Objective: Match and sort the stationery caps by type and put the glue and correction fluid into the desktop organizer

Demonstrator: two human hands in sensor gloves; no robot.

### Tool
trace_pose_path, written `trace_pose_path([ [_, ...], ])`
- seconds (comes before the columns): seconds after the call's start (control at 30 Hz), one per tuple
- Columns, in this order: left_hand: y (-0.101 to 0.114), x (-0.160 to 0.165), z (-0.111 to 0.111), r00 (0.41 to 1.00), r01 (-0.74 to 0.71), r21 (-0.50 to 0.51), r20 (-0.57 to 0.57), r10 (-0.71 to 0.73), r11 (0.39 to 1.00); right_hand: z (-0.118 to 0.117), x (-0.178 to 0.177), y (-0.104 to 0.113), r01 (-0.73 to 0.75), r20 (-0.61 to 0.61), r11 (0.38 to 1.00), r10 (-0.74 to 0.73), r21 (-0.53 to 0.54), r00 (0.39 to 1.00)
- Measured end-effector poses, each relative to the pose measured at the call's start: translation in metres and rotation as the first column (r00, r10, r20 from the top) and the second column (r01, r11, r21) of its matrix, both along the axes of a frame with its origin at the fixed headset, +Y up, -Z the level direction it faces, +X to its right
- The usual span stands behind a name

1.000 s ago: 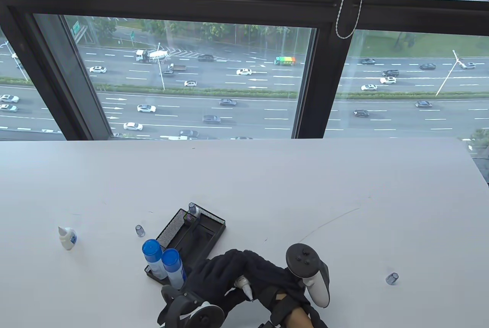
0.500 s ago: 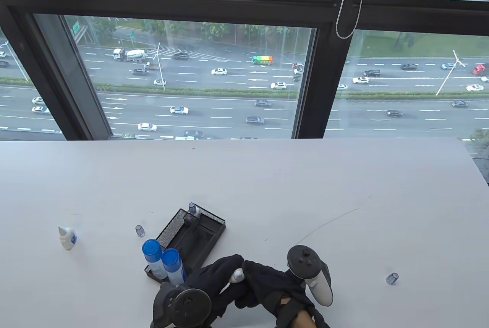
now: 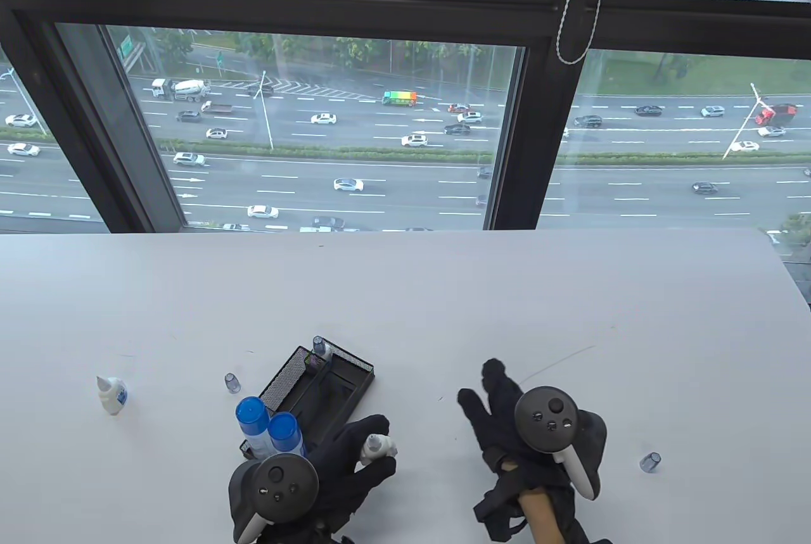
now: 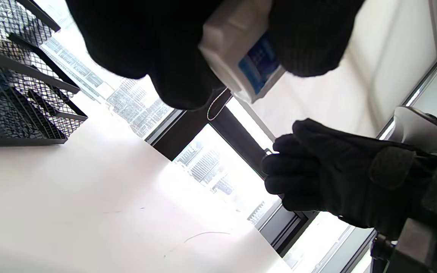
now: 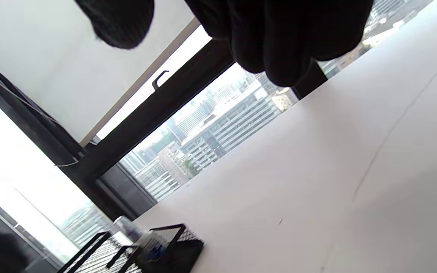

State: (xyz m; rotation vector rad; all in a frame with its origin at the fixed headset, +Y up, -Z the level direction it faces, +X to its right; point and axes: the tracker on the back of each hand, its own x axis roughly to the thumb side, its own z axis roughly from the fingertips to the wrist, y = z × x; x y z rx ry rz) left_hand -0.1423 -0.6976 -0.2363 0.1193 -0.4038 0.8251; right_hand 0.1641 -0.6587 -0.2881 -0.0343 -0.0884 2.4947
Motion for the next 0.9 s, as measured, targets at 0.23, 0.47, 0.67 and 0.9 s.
trace_pose_path([
  [0.23,-0.001,0.000,0.000,1.000,0.017,0.010,0.000,-0.017,1.000,-0.004,0.073,-0.001,-0.334,0.325,0.938,0.347,-0.097,0.880],
  [0.47,-0.002,0.001,0.000,0.999,0.036,0.016,0.002,-0.037,0.999,-0.006,0.121,-0.051,-0.493,0.298,0.747,0.643,-0.445,0.706],
  [0.67,-0.003,0.001,-0.001,0.999,0.039,0.005,0.002,-0.039,0.999,-0.003,0.136,-0.087,-0.414,0.258,0.715,0.628,-0.563,0.734],
  [0.9,-0.006,0.001,-0.002,0.999,0.042,-0.010,-0.001,-0.042,0.999,-0.006,0.135,-0.102,-0.459,0.206,0.667,0.671,-0.587,0.712],
])
